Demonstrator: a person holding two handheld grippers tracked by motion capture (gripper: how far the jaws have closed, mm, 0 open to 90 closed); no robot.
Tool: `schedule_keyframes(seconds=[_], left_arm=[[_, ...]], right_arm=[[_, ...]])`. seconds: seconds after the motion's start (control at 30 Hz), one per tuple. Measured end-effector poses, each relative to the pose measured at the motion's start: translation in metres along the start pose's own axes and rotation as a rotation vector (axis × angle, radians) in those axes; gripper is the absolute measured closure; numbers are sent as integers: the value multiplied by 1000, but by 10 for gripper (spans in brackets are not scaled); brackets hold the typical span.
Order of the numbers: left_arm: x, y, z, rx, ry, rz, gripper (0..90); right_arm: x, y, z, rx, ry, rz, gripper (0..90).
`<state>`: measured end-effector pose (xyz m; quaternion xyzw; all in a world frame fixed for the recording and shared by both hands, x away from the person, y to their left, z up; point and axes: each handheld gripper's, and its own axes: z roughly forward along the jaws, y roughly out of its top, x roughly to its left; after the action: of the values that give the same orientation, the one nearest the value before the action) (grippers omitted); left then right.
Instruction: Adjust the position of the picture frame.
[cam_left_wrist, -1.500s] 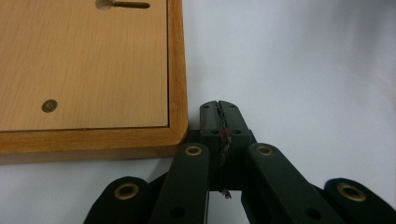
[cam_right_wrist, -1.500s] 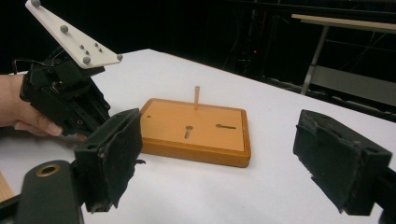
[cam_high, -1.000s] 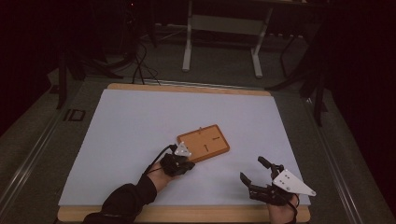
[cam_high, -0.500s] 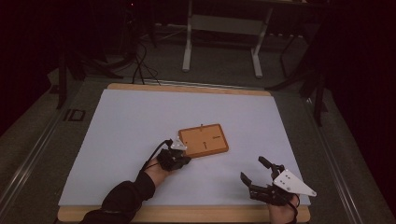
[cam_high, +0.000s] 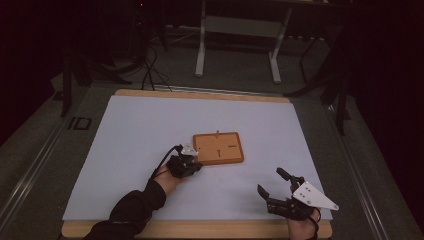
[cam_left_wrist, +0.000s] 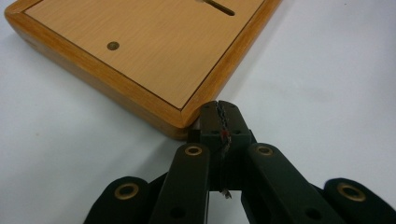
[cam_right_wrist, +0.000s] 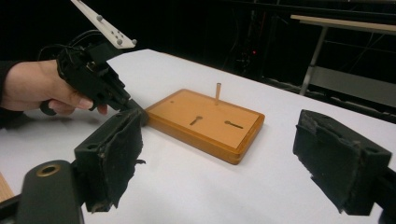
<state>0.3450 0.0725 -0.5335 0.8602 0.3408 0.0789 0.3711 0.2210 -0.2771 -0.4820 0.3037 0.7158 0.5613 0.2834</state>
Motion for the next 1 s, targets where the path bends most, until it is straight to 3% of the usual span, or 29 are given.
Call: schedule_keyframes(seconds=[0.47,0.77,1.0], left_arm=[[9,3,4,-20,32,-11,900],[10,2,7,-3,48,-1,900],[13,0,5,-41,14,-50,890]], right_arm=[[0,0,1,5,1,0,154],[1,0,1,7,3,-1,154],[1,-1,1,6,1,2,154]])
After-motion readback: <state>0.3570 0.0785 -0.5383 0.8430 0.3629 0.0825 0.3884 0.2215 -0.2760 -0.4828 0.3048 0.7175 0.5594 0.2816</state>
